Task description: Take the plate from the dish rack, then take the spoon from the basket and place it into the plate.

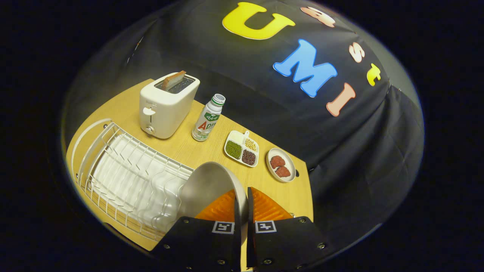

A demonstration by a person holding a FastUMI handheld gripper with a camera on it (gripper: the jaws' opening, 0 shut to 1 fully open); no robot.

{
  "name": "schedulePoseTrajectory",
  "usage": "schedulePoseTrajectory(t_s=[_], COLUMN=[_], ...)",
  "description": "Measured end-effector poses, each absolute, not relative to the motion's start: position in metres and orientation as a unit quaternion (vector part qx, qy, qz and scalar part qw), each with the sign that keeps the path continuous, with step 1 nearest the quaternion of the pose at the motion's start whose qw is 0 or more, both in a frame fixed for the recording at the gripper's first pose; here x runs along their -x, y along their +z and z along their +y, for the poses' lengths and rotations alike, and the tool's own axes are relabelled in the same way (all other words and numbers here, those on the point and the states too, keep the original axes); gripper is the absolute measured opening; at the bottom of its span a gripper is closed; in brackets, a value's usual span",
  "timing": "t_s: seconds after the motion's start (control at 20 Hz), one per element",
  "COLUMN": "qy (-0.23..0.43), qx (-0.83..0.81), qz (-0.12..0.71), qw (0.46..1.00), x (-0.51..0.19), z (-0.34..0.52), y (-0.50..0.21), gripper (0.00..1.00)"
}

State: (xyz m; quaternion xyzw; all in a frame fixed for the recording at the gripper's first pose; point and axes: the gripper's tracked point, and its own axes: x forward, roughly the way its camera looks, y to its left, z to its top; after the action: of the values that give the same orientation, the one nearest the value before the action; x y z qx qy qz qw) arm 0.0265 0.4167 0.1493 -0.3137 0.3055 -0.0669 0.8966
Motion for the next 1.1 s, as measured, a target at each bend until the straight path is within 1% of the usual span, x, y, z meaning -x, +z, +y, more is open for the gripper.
schedulePoseTrajectory(t_s=[0.15,0.3,0.5,0.8,0.95,1.1], qy=[-0.064,-0.052,-0.033,-0.006,-0.008,0.012], qx=[0.327,0.287,0.213,0.104,0.074,0.018], qz=[0.29,0.291,0.286,0.274,0.266,0.268], qw=[0.897,0.911,0.934,0.956,0.961,0.963], x=[-0.03,-0.026,-0.008,0.032,0.052,0.073], z=[0.423,0.425,0.407,0.348,0.308,0.278], y=[0.162,0.174,0.204,0.238,0.244,0.241], gripper=[0.06,0.06,0.06,0.06,0.06,0.06])
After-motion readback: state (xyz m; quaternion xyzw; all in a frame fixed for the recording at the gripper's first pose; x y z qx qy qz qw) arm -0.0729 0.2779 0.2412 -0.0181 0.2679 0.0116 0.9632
